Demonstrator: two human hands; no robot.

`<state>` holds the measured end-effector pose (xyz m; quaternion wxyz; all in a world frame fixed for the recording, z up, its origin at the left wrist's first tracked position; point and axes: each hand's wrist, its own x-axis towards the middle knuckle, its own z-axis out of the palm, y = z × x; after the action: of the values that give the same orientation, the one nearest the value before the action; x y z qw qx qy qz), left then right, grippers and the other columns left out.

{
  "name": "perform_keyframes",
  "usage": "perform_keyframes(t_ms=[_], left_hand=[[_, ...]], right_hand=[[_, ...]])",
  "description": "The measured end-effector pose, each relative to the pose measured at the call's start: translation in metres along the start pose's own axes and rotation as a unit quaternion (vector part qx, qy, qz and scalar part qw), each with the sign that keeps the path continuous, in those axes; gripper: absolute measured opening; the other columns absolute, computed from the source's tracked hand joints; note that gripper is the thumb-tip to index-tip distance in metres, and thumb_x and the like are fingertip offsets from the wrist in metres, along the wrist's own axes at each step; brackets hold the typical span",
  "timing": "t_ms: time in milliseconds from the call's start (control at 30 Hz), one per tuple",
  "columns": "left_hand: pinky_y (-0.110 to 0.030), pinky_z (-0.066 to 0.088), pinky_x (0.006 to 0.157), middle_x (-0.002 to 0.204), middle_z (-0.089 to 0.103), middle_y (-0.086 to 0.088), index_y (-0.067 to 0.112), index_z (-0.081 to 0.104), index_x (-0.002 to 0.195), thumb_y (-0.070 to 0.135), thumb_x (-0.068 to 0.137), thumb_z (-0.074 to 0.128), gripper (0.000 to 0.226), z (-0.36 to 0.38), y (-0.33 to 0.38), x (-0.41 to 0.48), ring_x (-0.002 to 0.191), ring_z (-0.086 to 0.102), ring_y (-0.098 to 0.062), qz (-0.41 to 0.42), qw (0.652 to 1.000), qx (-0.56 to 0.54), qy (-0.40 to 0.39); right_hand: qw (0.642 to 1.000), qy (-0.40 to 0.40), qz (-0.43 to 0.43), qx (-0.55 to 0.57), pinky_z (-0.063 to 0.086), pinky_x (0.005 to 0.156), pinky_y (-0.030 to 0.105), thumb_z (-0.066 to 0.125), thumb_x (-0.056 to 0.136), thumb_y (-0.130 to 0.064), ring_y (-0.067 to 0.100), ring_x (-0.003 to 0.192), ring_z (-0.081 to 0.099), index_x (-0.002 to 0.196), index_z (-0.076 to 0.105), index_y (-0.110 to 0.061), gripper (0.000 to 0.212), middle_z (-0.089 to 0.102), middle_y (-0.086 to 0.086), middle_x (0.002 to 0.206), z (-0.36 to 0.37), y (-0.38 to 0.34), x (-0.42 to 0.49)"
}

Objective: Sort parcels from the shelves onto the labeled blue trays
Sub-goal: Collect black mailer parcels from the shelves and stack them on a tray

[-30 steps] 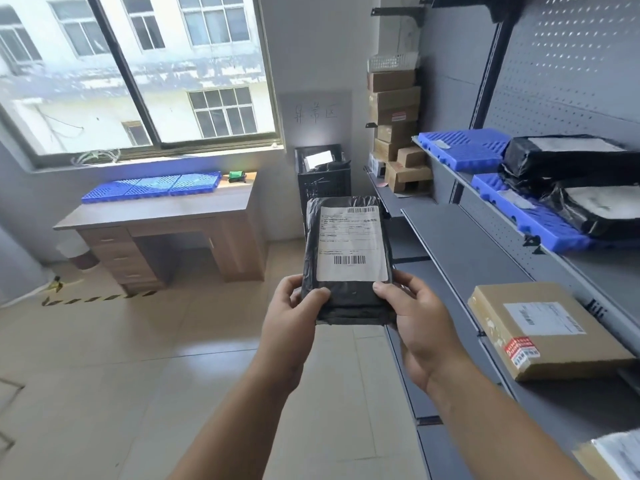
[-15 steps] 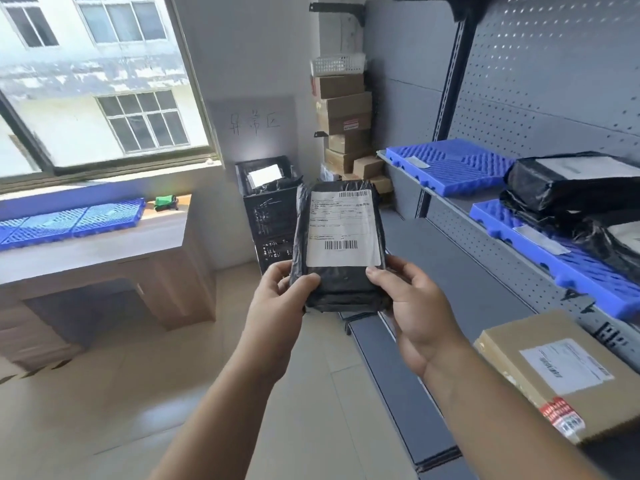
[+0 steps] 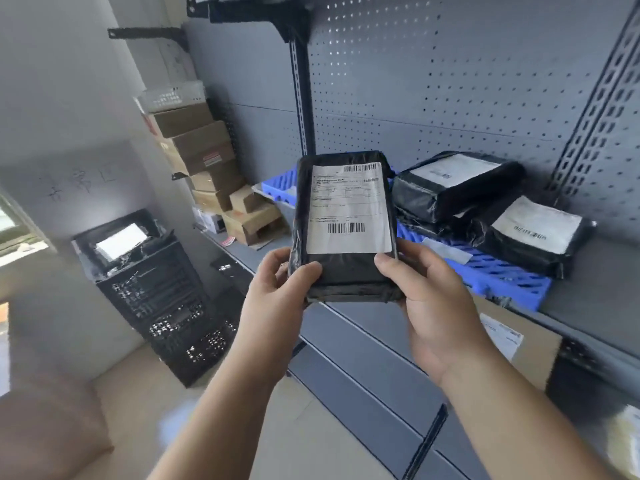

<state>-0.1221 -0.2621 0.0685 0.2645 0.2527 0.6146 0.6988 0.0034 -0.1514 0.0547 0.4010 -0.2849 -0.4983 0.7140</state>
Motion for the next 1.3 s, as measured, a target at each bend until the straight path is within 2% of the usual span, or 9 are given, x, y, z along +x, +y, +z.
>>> perform_keyframes(t_ms=[100,233,367,567,667,767,867,1000,1300], left_hand=[[-0.055,0.048,0.106,0.092,0.078,0.002,0.024,0.07,0.102,0.022,0.086,0.07,0.017,0.038,0.004,0.031,0.086,0.07,-0.019,0.006,0.999,-0.003,-0.036],[-0.049,0.05,0.107,0.088,0.078,0.006,0.022,0.069,0.103,0.018,0.089,0.07,0.014,0.092,0.005,0.062,0.083,0.071,-0.013,0.026,0.995,-0.013,-0.096],[-0.05,0.048,0.108,0.099,0.079,-0.003,0.025,0.069,0.103,0.03,0.079,0.071,0.025,0.138,0.001,0.08,0.101,0.071,-0.03,0.035,0.988,-0.015,-0.149],[-0.028,0.047,0.08,0.078,0.072,0.015,0.032,0.069,0.092,0.024,0.095,0.067,0.009,0.191,-0.007,0.097,0.071,0.064,-0.002,0.037,0.975,0.006,-0.217],[-0.027,0.05,0.08,0.084,0.072,0.01,0.031,0.068,0.098,0.032,0.094,0.066,0.004,0.207,-0.009,0.108,0.074,0.063,-0.004,0.053,0.964,0.028,-0.258],[-0.02,0.047,0.066,0.074,0.06,0.004,0.03,0.065,0.097,0.037,0.094,0.065,0.008,0.216,-0.014,0.118,0.065,0.052,-0.009,0.069,0.951,0.052,-0.298],[-0.011,0.04,0.051,0.064,0.047,0.011,0.028,0.061,0.092,0.036,0.096,0.064,0.009,0.221,-0.019,0.128,0.057,0.043,-0.007,0.075,0.938,0.078,-0.329],[-0.011,0.04,0.052,0.067,0.051,0.007,0.025,0.061,0.092,0.039,0.095,0.063,0.015,0.225,-0.025,0.141,0.058,0.045,-0.008,0.089,0.923,0.12,-0.353],[-0.024,0.05,0.059,0.082,0.067,-0.006,0.03,0.063,0.098,0.04,0.097,0.058,0.01,0.241,-0.027,0.148,0.064,0.06,-0.017,0.095,0.912,0.159,-0.366]], right_hand=[[0.999,0.039,-0.035,-0.002,0.049,0.106,0.055,0.075,0.079,-0.025,0.026,0.112,0.07,0.114,0.073,-0.021,0.035,0.077,0.002,0.113,-0.023,-0.016,0.024],[0.993,0.083,-0.079,-0.021,0.051,0.1,0.044,0.071,0.088,-0.019,0.019,0.111,0.071,0.116,0.072,-0.021,0.028,0.077,-0.002,0.113,-0.06,-0.041,0.05],[0.986,0.119,-0.109,-0.033,0.052,0.09,0.035,0.063,0.094,-0.012,0.015,0.109,0.071,0.117,0.072,-0.02,0.027,0.077,-0.003,0.112,-0.097,-0.061,0.063],[0.967,0.207,-0.137,-0.063,0.049,0.106,0.054,0.065,0.087,-0.021,0.022,0.112,0.071,0.116,0.073,-0.02,0.031,0.077,0.001,0.114,-0.134,-0.075,0.07],[0.957,0.245,-0.136,-0.076,0.05,0.105,0.055,0.063,0.083,-0.026,0.023,0.112,0.07,0.118,0.072,-0.022,0.036,0.076,0.0,0.116,-0.143,-0.079,0.074],[0.943,0.29,-0.136,-0.091,0.051,0.103,0.055,0.061,0.082,-0.025,0.022,0.109,0.072,0.116,0.073,-0.023,0.036,0.077,-0.001,0.114,-0.145,-0.081,0.079],[0.932,0.321,-0.126,-0.111,0.051,0.102,0.056,0.06,0.085,-0.023,0.021,0.108,0.072,0.115,0.073,-0.025,0.032,0.077,-0.003,0.113,-0.145,-0.079,0.084],[0.912,0.373,-0.114,-0.125,0.055,0.096,0.044,0.06,0.094,-0.016,0.015,0.104,0.072,0.106,0.074,-0.028,0.022,0.078,-0.01,0.105,-0.144,-0.073,0.089],[0.884,0.431,-0.076,-0.164,0.054,0.098,0.048,0.063,0.091,-0.023,0.011,0.099,0.071,0.1,0.074,-0.036,0.02,0.077,-0.017,0.098,-0.146,-0.072,0.095]])
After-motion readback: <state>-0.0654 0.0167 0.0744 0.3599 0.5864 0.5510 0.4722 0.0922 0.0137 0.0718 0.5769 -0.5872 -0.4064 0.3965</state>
